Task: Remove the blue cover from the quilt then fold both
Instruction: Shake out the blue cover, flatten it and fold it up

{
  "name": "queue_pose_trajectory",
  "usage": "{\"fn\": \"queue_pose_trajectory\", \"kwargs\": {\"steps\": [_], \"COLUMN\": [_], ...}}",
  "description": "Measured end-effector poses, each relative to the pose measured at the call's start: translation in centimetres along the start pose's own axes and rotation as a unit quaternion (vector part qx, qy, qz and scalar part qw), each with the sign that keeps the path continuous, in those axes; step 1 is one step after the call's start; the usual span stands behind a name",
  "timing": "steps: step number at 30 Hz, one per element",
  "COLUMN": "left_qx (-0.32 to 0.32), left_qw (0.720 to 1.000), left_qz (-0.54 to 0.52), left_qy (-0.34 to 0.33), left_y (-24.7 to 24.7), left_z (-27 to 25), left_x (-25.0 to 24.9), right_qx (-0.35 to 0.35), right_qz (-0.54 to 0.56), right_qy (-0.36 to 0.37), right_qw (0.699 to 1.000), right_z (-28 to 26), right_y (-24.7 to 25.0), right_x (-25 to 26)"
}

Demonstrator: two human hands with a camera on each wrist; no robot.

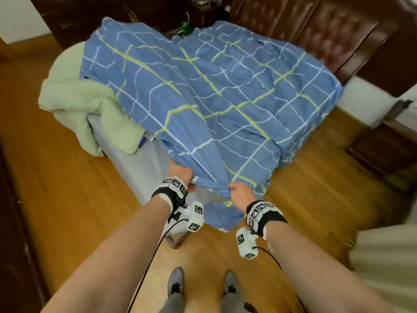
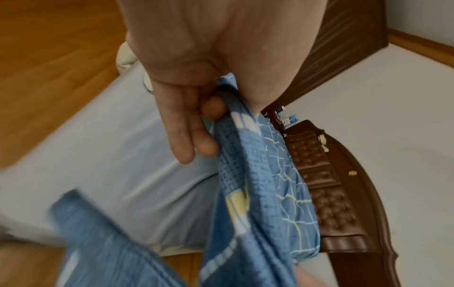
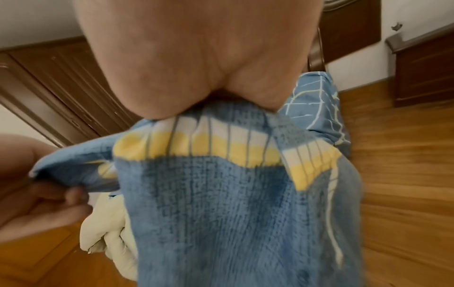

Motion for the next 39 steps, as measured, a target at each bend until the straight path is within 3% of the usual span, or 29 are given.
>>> {"fn": "queue_pose_trajectory", "kwargs": {"steps": [5,8,10,12,15,19,22,28,31,34,39], "left_qx": [0.04,0.041,0.041,0.039,0.027,0.062,0.052,0.048,0.007,0.009,-0.015], "left_qw": [0.999,0.998,0.996,0.995,0.991,0.992,0.976,0.937,0.914,0.906,0.929], "left_qz": [0.026,0.036,0.042,0.06,0.098,0.106,0.212,0.346,0.406,0.424,0.362], "left_qy": [0.003,-0.041,-0.068,-0.075,-0.085,0.007,-0.004,0.027,0.013,0.002,-0.077], "left_y": [4.8,7.1,8.6,9.9,11.6,12.5,12.8,16.3,19.3,22.4,30.5], "left_z": [1.4,0.8,0.6,0.6,0.4,0.6,0.7,-0.1,-0.7,1.2,5.5], "left_x": [2.7,3.0,3.4,4.4,6.9,12.3,16.4,20.9,18.7,15.6,6.5], "right_qx": [-0.059,0.019,0.067,0.094,0.152,0.177,0.209,0.375,0.349,0.252,0.179], "right_qz": [0.08,-0.059,-0.174,-0.206,-0.204,-0.157,-0.146,-0.116,-0.089,-0.063,0.003], "right_qy": [-0.017,-0.009,-0.015,-0.032,-0.049,-0.032,-0.035,-0.105,-0.096,-0.073,-0.038], "right_qw": [0.995,0.998,0.982,0.973,0.966,0.971,0.966,0.914,0.928,0.963,0.983], "right_z": [-2.2,-2.8,-3.4,-4.1,-6.4,-9.1,-12.0,-16.6,-14.3,-8.8,1.2], "right_y": [-3.8,-6.5,-8.0,-9.8,-13.3,-17.6,-20.8,-26.0,-25.2,-23.5,-22.5], "right_x": [5.0,6.0,5.9,5.2,4.4,2.4,0.2,-1.9,2.0,6.8,17.7]}}
Point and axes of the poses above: each hand's wrist, its own z-axis towards the middle knuckle, its own y-axis out of the back of the hand, x = y × z, the point moved 6 cm from there along z, towards the middle knuckle, and after that the axes turned 10 degrees about y, right-handed, at the moved point
